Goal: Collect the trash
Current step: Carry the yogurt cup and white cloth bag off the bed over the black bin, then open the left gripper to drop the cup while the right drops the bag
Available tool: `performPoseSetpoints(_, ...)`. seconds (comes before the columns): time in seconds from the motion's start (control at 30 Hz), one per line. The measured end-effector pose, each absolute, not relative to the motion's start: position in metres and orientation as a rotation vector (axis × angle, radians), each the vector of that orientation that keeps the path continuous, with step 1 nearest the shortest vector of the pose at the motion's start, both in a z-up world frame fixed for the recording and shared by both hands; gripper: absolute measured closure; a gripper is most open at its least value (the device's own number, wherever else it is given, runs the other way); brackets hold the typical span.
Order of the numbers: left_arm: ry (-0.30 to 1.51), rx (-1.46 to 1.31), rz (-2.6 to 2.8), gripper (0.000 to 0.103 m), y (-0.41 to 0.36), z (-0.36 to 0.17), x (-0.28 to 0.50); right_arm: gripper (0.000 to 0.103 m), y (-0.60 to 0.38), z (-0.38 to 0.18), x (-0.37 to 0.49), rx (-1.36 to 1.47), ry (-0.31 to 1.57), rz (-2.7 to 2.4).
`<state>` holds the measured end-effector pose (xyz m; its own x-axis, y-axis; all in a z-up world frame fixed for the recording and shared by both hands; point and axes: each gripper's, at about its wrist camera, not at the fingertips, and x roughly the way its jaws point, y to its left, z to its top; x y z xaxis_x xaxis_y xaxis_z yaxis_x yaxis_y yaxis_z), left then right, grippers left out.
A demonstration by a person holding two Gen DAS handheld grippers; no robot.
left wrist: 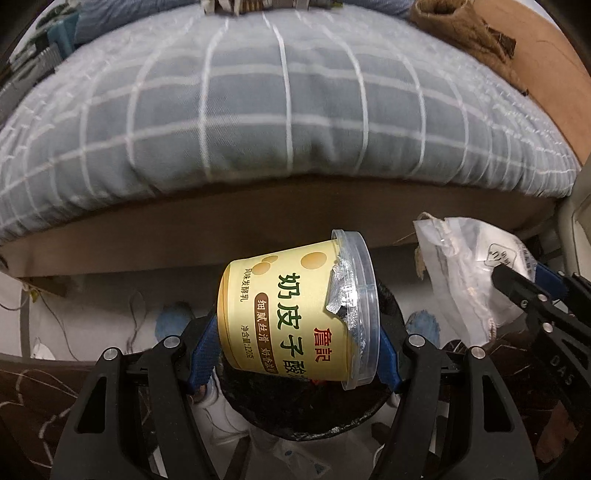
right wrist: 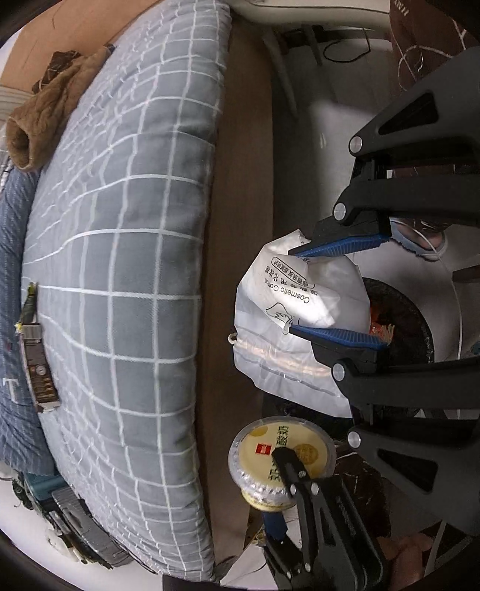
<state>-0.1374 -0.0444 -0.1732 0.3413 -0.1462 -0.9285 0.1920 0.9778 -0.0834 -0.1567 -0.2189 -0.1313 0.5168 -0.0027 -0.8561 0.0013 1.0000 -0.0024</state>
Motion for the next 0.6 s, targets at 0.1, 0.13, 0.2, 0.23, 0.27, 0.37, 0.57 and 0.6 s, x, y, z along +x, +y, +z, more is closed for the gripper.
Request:
performPoseSetpoints(0.1,1.224,0.046,-0.234,0.036,-0.051,-0.183,-0.137,0.069,-0.222,-0.14,-0.155,-0.004,1.049,-0.003)
performPoseSetpoints(0.13,1.227,0.047,-0.238,0.036,-0.053,-0.185,-0.136,0.069,-0.224,-0.142,-0.155,-0.001,1.053,-0.005)
performPoseSetpoints(0.2,1.241,0.047,-0.249,0.035,-0.056,-0.19,-0.135,0.069,-0.226,-0.143,-0.155,0.005,1.054,-0.007)
performPoseSetpoints(0.23,1.248,0.044,-0.253,0.034,-0.057,-0.191,-0.136,0.069,-0.227,-0.144,-0.155,0.01,1.055,-0.009)
performPoseSetpoints(0.27,1.25,0.043,-0.257,0.032,-0.058,-0.192,-0.136,0.069,-0.227,-0.144,-0.155,0.012,1.056,-0.009)
performPoseSetpoints(0.37,1.238,0.072,-0.242,0.02,-0.054,-0.192,-0.134,0.069,-0.224,-0.146,-0.152,0.011,1.059,-0.002)
performPoseSetpoints(0.57,1.231,0.056,-0.211,0.007,-0.033,-0.187,-0.133,0.069,-0.208,-0.148,-0.144,0.019,1.079,0.042)
performPoseSetpoints(0.6,1.236,0.048,-0.209,0.007,-0.03,-0.186,-0.132,0.069,-0.205,-0.149,-0.144,0.016,1.08,0.046)
